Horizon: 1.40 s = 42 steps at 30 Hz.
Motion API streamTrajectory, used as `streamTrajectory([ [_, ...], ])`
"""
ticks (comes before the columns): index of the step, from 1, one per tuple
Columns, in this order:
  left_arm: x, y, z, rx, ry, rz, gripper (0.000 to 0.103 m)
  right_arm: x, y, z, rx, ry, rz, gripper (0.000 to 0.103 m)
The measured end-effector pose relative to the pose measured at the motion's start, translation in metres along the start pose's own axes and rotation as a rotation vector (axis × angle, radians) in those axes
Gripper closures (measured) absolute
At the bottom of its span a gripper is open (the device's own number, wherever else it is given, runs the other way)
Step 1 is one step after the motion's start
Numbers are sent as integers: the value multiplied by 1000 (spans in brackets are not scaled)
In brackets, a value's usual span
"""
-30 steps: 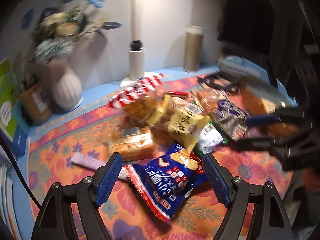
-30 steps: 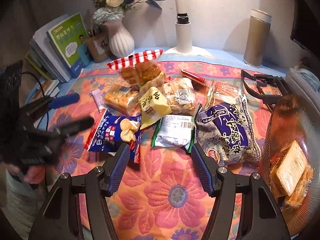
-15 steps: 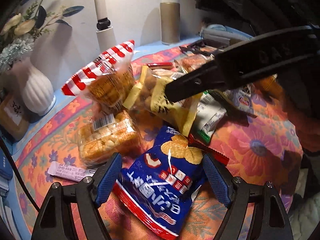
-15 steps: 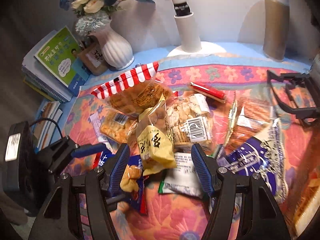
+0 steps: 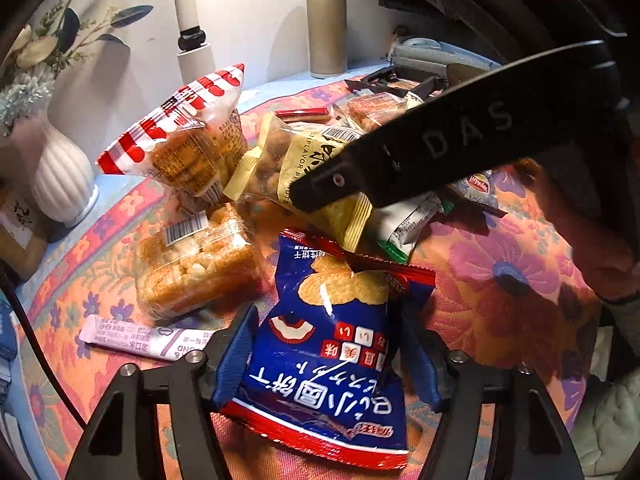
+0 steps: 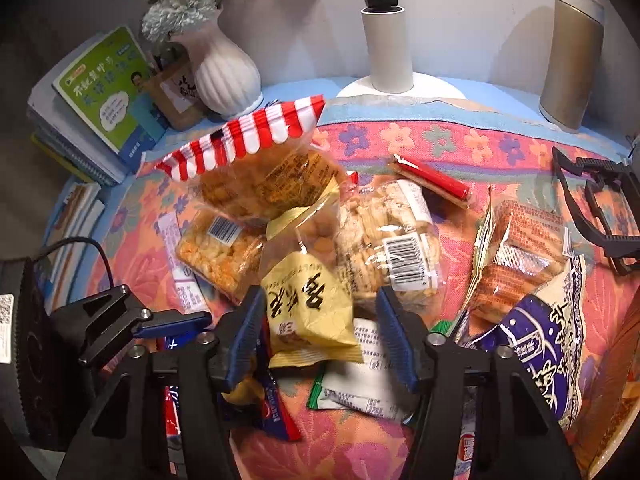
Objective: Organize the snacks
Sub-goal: 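Grasp the blue cookie bag with the left tool while the right tool grasps the yellow peanut bag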
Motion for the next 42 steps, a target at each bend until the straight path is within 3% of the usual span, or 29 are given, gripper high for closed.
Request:
streamTrajectory([
  [5,-5,14,-3,-6,57,21,55,-3,2,-6,-22,13,19,67],
  [15,-4,39,5,-27,78,82,57,-16,38,-22,-27,45,85,71],
  [23,8,67,21,-47,67,144,57,-32,91,-15,-17,22,170,79],
  [27,7,71,27,-17,62,137,57,-43,101,-3,-25,-3,172,86],
  [33,2,86,22,9,98,154,57,-56,116,-1,-17,-5,189,87],
  [35,1,91,18,12,109,167,57,-65,116,2,-1,-12,167,85],
  [37,-1,93,14,17,119,173,57,-75,114,9,-16,-37,146,67],
  [42,-4,91,6,-1,141,171,57,-114,108,19,-136,-27,76,47],
])
Point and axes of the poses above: each gripper's, at about its wrist camera, not at the fingertips, and y roughly against the way its jaws point, z to its right, x to its top, the point moved 2 cm from there along -y, roughly the way its jaws point, and after that the axes turned 8 degrees about x, right-handed, at the moved point
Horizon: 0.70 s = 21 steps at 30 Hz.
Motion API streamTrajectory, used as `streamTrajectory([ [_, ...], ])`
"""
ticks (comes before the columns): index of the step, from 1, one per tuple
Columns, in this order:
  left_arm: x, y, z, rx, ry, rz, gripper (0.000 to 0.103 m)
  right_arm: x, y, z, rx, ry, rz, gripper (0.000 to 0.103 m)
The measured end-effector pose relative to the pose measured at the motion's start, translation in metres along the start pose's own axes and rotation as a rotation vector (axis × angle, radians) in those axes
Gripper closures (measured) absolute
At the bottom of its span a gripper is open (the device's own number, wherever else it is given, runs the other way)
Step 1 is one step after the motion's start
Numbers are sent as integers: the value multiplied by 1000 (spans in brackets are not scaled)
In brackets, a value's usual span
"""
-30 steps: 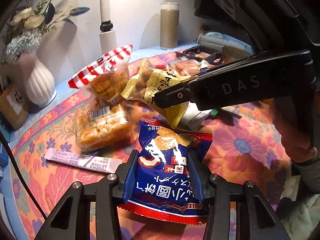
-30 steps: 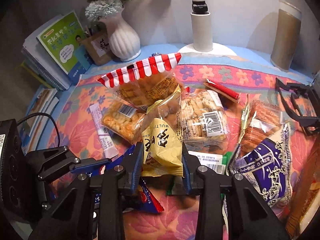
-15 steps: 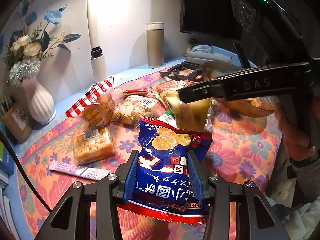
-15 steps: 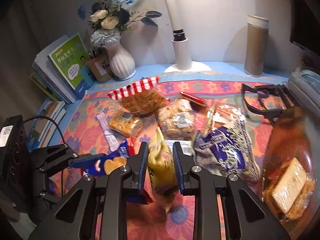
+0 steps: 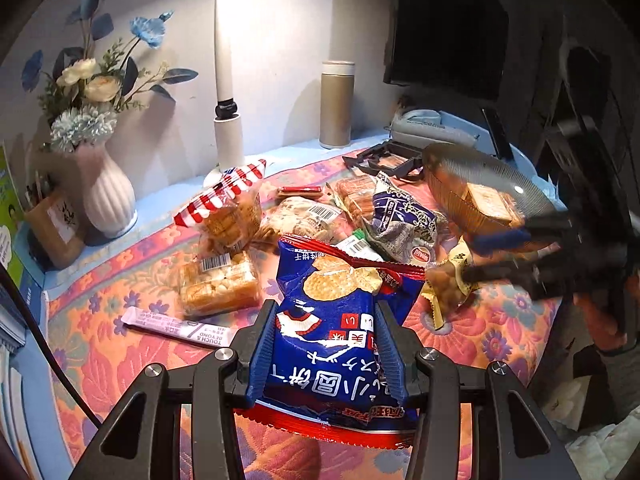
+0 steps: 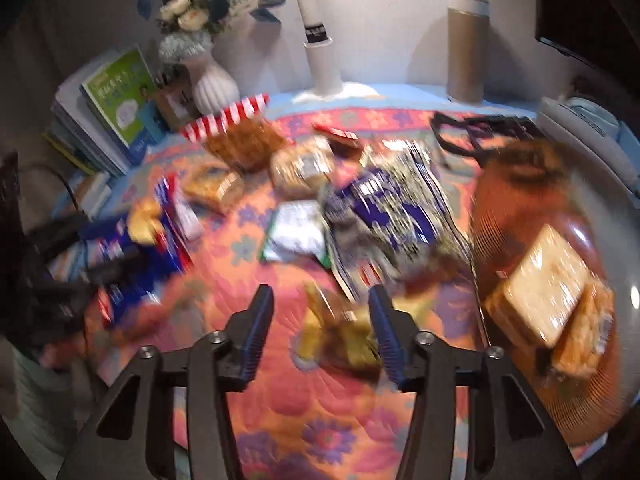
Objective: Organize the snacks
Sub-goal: 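Grasp the blue cookie bag with the left tool while the right tool grasps the yellow peanut bag, then carry both bags over the glass plate and release them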
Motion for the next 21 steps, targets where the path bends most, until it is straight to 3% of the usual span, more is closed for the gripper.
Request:
streamTrajectory([
  [6,-1,-13,-5,-26,19,-14,57,-23,-13,22,-10,-119,-50,46],
  [8,0,-17,-4,-29,12,-22,57,-24,-17,36,-29,-178,-45,41],
  [10,0,-19,-3,-28,5,-24,57,-23,-17,47,-16,-222,-24,28],
  [13,2,-23,-4,-37,11,-31,57,-20,-23,57,52,-282,-2,26],
  [17,4,-28,-2,-40,7,-40,57,-10,-40,54,78,-287,7,26],
  [19,5,-29,1,-43,1,-41,57,-6,-46,46,39,-249,1,25],
  [21,7,-29,4,-47,-5,-41,57,-6,-49,34,4,-195,-14,32],
])
Point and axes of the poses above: each gripper's, at about its wrist camera, not at the fingertips, and y roughly against the way its jaws point, z to its right, x to its top, the point moved 2 cm from there along -y, roughly the way its jaws point, and after that the axes turned 8 degrees about x, right-handed, at the moved point
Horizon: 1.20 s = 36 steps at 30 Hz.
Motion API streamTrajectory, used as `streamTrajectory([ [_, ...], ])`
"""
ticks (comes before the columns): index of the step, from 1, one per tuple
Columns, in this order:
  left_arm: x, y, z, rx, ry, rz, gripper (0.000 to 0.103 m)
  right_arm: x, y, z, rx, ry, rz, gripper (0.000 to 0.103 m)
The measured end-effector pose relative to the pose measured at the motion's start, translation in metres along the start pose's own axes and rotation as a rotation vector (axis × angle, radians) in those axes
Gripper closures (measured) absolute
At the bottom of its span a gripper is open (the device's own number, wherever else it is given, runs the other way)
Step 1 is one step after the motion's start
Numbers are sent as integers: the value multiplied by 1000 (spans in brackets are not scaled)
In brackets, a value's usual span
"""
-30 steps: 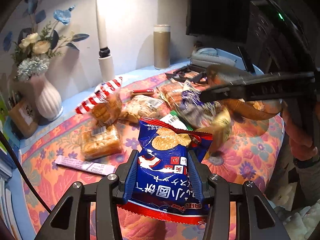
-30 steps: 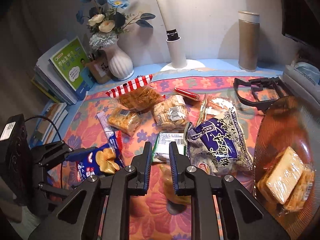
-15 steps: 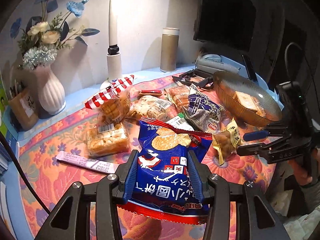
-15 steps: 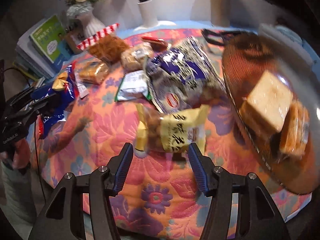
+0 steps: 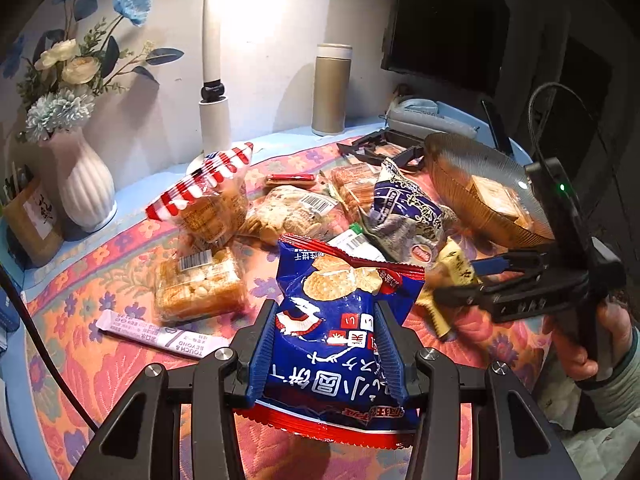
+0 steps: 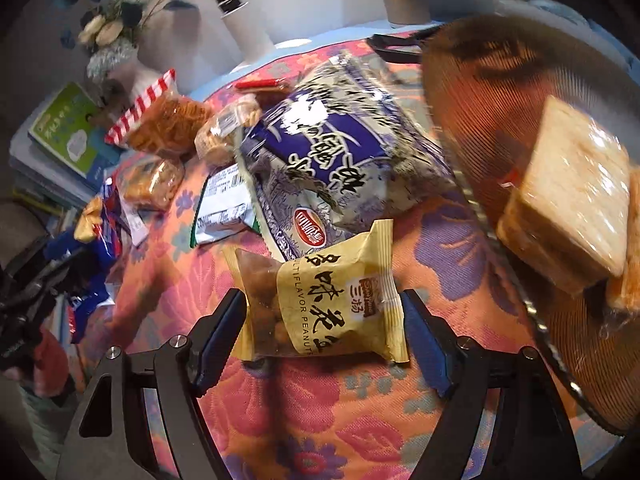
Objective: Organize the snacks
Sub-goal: 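Carry both bags over the glass plate and release them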
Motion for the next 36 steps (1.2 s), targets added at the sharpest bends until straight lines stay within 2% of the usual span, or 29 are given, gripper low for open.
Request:
streamTrajectory([
  [3,4,1,5,-5,-1,8,57,-8,0,-9,20,30,-14,45],
  [10,20,12,21,-10,-5,49,57,-23,32,-18,72,52,15,47],
  [14,36,16,40,-23,-13,75,57,-15,71,-16,70,79,92,47],
  [19,71,13,75,-62,-4,105,57,4,117,19,10,53,209,47],
  [27,119,-18,127,-121,77,100,57,33,174,105,-113,-65,359,46],
  [32,140,-44,157,-134,75,69,57,47,184,141,-142,-109,391,46],
  [36,149,-59,174,-140,66,50,57,51,185,155,-164,-118,397,46],
])
Point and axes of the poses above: each gripper's, at about its wrist camera, not at the fingertips, and y roughly against the way its jaws point, z to its right, x to its top, the point moved 2 cm from there along -y, roughly the way its jaws point, and after that the axes turned 8 degrees about x, right-handed, at the moved point
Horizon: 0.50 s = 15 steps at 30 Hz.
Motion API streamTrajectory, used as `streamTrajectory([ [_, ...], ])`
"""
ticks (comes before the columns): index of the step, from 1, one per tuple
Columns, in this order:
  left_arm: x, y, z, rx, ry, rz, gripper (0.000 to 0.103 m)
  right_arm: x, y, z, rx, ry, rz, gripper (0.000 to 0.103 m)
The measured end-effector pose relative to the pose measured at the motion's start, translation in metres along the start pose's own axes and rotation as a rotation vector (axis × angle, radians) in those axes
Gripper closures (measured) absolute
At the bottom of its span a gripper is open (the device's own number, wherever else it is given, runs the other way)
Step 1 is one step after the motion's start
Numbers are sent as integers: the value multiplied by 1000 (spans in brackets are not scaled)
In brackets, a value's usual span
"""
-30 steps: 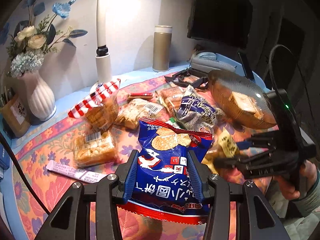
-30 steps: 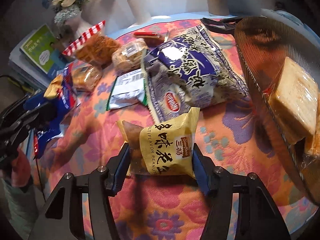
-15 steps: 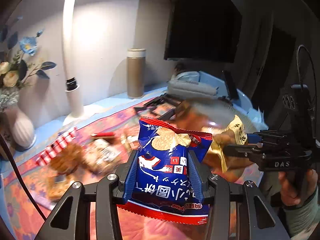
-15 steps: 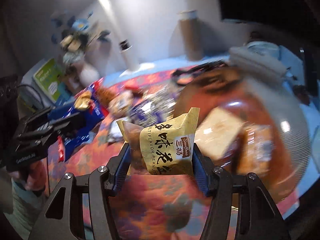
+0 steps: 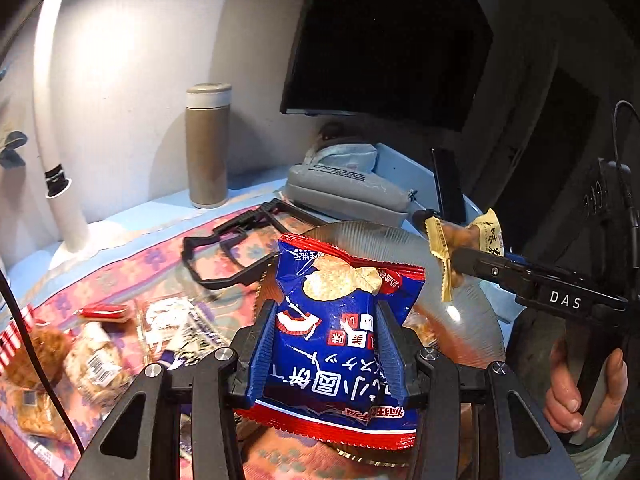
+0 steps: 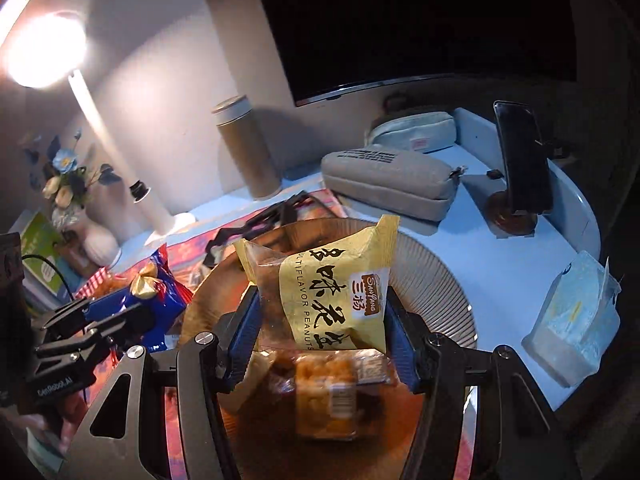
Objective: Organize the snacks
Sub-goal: 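Carry both bags over the glass plate and release them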
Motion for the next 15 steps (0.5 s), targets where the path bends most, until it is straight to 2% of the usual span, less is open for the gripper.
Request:
streamTrajectory([
  [3,6,-9,8,-5,-2,-3,57,5,-4,6,10,-5,-2,45],
  [5,9,-12,13,-1,-4,5,57,8,-7,10,10,-8,-3,40],
  [6,10,-14,14,15,-3,8,52,8,-8,13,-1,-11,-2,33],
  [7,10,-14,14,34,-1,13,42,8,-8,14,-2,-15,0,28],
  [8,11,-14,13,39,0,20,38,8,-8,17,4,-25,1,27],
  [15,8,5,-3,68,18,48,39,4,-2,23,36,-58,-3,27],
])
Point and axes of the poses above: each gripper's, at about its wrist camera, not at the fingertips, and y roughly against the way its jaws point, z to its right, x to its top, the point moved 2 cm from there along -y, roughly the way its jaws point, and after that the axes turned 8 degrees about x, right-handed, at the moved point
